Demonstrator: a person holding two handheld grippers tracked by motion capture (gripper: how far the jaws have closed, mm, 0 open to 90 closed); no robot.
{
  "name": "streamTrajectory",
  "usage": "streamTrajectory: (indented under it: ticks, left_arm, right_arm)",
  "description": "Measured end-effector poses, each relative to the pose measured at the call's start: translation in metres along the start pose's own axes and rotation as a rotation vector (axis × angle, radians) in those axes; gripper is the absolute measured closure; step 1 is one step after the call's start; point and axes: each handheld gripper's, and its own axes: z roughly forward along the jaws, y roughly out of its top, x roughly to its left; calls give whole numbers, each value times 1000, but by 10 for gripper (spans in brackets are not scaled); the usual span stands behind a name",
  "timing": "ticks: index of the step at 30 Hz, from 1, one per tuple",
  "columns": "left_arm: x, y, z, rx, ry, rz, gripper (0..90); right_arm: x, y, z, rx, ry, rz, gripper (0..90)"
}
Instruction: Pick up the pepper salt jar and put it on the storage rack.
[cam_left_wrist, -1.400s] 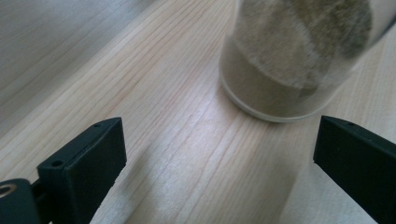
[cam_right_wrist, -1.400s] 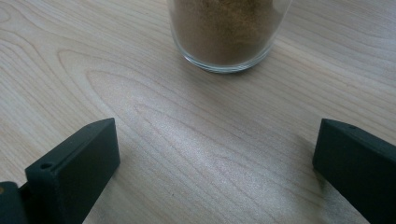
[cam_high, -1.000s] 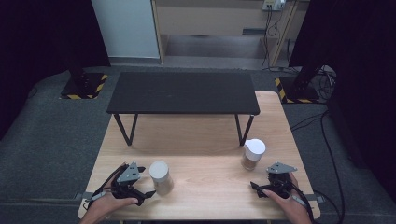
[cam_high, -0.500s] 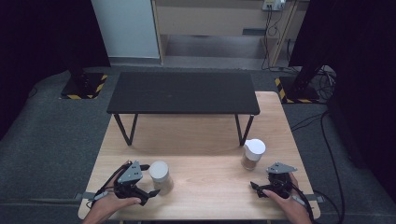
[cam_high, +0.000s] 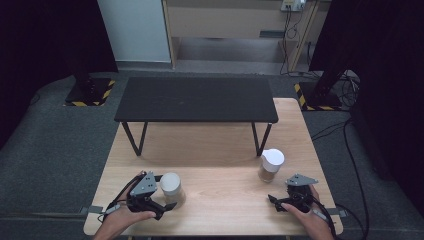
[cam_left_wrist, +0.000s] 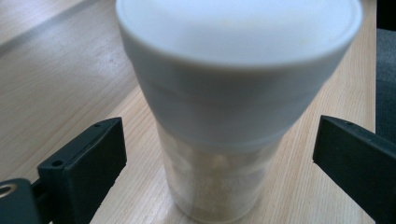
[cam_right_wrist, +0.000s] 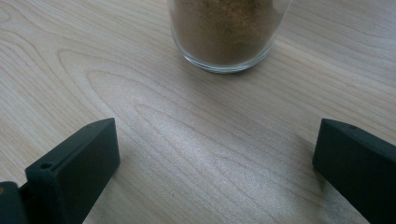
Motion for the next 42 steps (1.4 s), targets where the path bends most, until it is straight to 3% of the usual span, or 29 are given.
streamTrajectory:
  ticks: [11,19,27,36,42]
  left_arm:
    - [-2,-1,0,-42,13,-11,72]
    - [-1,-4,0,-94,10,-39,179]
    - [0,-5,0,-104,1,-54,317]
    - [-1,-5,0,-111,7,-48,330]
    - [3,-6,-5,-149,-20,-48,330]
  right_arm:
    - [0,0,0,0,0,0,13]
    - [0,0,0,0,0,1,13]
    - [0,0,0,0,-1,0,13]
    - [0,0,0,0,-1,1,13]
    - [0,0,0,0,-1,2,14]
